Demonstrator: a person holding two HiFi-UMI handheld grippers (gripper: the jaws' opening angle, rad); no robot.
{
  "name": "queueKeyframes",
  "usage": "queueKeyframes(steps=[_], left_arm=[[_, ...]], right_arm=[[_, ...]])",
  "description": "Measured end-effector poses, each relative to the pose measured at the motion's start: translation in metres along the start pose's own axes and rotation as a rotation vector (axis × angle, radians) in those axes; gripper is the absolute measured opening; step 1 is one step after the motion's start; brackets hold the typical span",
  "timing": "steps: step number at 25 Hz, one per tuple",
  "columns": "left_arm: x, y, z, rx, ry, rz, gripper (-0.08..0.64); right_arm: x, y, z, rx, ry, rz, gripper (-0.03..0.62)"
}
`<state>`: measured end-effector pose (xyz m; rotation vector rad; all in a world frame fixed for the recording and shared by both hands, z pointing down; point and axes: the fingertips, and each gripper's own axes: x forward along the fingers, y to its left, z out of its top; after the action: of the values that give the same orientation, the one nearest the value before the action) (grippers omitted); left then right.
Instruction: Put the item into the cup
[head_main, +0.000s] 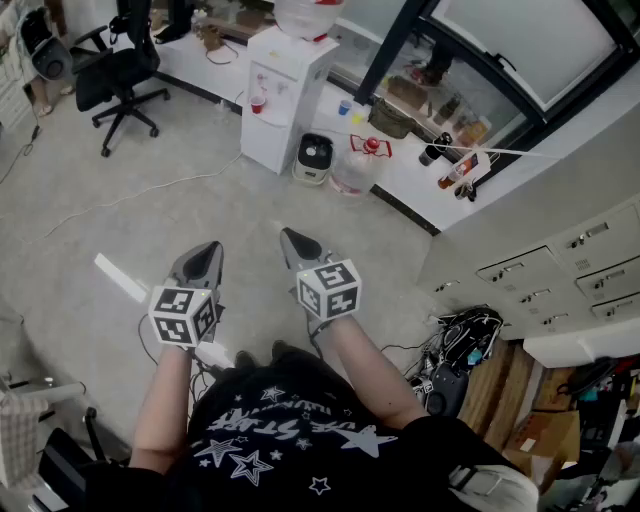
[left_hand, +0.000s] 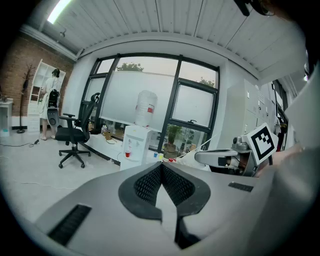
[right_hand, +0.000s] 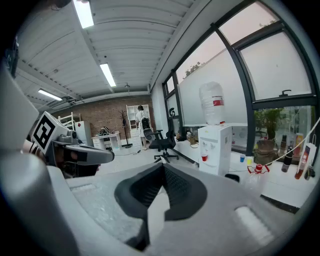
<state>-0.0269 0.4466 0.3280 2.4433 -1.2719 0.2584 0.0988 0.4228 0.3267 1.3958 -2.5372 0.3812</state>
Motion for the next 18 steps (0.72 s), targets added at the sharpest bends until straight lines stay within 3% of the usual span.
queueKeyframes(steps=[18], left_arm=[[-0.023,0.008,0.0,-0.013,-0.029,-0.001,0.006]], right_arm=[[0.001,0.03,-0.001,-0.021,0.004,-0.001,0.0]])
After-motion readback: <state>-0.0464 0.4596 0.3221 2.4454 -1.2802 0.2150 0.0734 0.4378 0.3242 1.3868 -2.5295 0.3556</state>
